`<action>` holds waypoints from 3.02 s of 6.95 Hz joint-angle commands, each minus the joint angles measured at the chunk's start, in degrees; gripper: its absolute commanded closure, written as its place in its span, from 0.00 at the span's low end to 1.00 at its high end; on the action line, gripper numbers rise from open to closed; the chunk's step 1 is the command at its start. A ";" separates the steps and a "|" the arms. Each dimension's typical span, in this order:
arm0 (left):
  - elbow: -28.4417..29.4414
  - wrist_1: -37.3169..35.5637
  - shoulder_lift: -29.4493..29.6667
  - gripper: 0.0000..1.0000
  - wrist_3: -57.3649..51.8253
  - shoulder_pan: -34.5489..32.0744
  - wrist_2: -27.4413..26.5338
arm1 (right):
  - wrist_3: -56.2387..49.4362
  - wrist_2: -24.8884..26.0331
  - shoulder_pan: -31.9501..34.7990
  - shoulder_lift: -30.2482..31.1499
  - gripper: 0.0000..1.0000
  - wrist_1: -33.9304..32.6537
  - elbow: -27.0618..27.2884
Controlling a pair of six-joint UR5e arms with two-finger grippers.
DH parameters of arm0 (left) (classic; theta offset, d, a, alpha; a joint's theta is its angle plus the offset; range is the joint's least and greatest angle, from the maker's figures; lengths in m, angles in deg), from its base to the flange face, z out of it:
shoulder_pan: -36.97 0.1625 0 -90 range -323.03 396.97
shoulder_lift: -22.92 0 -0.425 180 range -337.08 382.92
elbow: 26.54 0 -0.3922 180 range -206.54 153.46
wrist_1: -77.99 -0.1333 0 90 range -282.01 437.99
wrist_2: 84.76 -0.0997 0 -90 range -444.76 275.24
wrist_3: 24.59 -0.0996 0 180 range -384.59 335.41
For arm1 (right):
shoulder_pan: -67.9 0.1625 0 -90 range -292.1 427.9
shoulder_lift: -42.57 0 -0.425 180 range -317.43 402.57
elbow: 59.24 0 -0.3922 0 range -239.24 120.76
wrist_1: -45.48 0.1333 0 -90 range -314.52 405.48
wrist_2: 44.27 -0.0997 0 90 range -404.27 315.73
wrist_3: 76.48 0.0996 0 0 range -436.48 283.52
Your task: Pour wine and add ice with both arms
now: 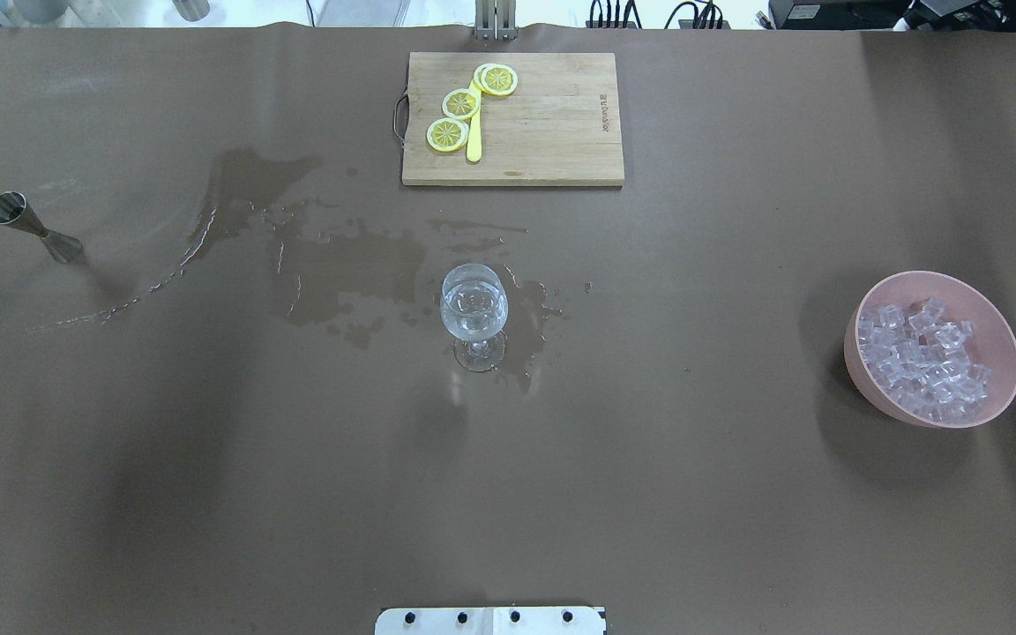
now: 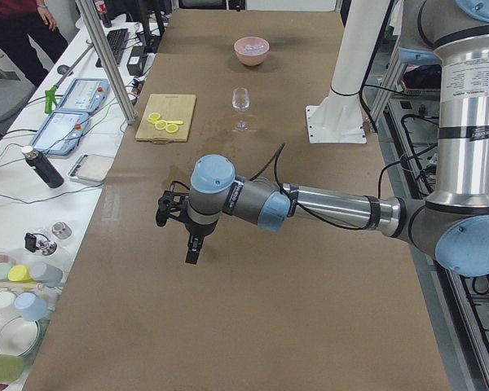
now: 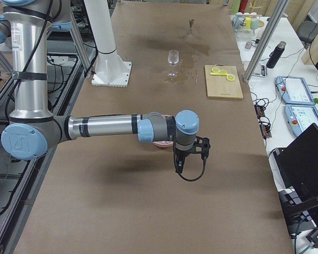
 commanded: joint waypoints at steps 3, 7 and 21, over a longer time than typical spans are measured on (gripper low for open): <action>-0.53 0.44 0.26 0.02 -0.01 0.46 -2.11 | 0.00 0.01 -0.04 0.09 0.00 0.00 0.00; 2.63 17.74 -5.63 0.02 2.43 0.64 -1.42 | -0.87 0.01 -0.04 0.88 0.00 0.17 -0.08; 19.06 46.50 2.72 0.02 15.98 18.65 -2.21 | -3.34 -0.34 -0.04 2.37 0.00 0.53 0.00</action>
